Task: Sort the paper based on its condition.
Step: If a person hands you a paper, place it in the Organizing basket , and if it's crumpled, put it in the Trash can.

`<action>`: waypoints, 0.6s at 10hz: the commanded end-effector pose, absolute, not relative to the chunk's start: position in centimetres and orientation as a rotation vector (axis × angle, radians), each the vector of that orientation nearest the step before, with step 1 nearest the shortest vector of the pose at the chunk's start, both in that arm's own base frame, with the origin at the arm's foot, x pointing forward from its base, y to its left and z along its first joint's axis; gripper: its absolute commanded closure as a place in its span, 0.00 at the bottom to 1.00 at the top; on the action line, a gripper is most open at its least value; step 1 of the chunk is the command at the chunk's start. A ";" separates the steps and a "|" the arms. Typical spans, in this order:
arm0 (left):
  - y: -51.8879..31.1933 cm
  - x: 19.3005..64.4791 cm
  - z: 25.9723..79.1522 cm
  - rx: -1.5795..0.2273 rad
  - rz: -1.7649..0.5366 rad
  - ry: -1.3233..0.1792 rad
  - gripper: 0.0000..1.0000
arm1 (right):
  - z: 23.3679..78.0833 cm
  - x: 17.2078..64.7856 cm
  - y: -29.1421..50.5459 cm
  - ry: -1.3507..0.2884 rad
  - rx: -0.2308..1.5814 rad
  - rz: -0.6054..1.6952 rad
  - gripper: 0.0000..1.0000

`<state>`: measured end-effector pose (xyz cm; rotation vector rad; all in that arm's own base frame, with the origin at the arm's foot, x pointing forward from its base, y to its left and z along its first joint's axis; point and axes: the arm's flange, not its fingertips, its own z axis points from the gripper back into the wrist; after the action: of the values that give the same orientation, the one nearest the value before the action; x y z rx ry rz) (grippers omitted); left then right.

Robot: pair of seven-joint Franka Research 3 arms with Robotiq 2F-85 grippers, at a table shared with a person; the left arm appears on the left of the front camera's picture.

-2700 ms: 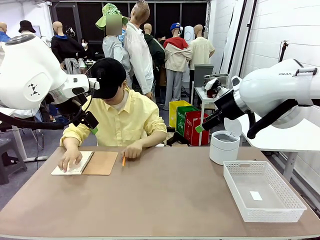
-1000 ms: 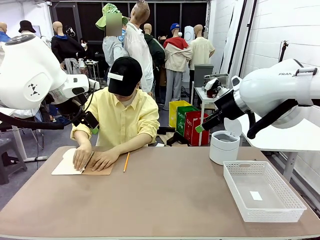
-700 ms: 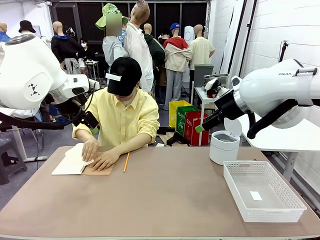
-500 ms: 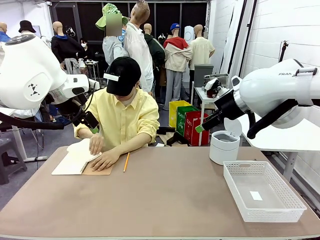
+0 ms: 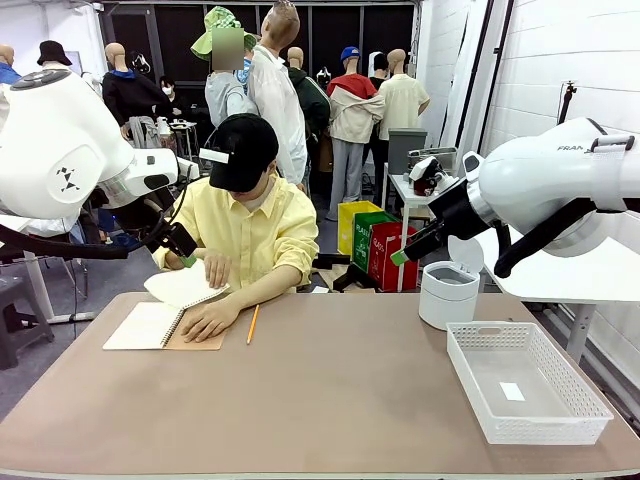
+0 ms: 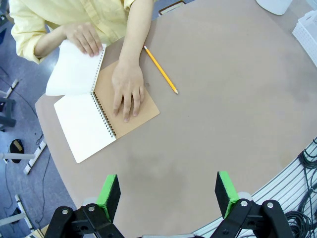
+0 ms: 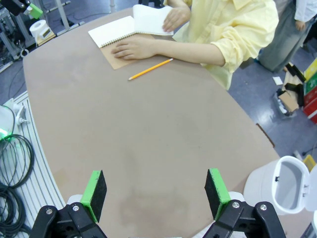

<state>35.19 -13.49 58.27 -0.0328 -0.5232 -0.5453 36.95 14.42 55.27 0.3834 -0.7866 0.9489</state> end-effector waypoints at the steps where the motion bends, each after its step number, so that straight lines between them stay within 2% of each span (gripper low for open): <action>1: -13.5 35.2 58.3 -0.036 -0.547 -0.529 0.00 | 55.1 37.1 14.5 -0.785 0.407 0.946 0.00; 6: -13.5 35.2 58.3 -0.036 -0.547 -0.529 0.00 | 55.1 37.1 14.5 -0.785 0.407 0.946 0.00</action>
<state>35.19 -13.49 58.27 -0.0328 -0.5232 -0.5452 36.95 14.42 55.27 0.3834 -0.7866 0.9489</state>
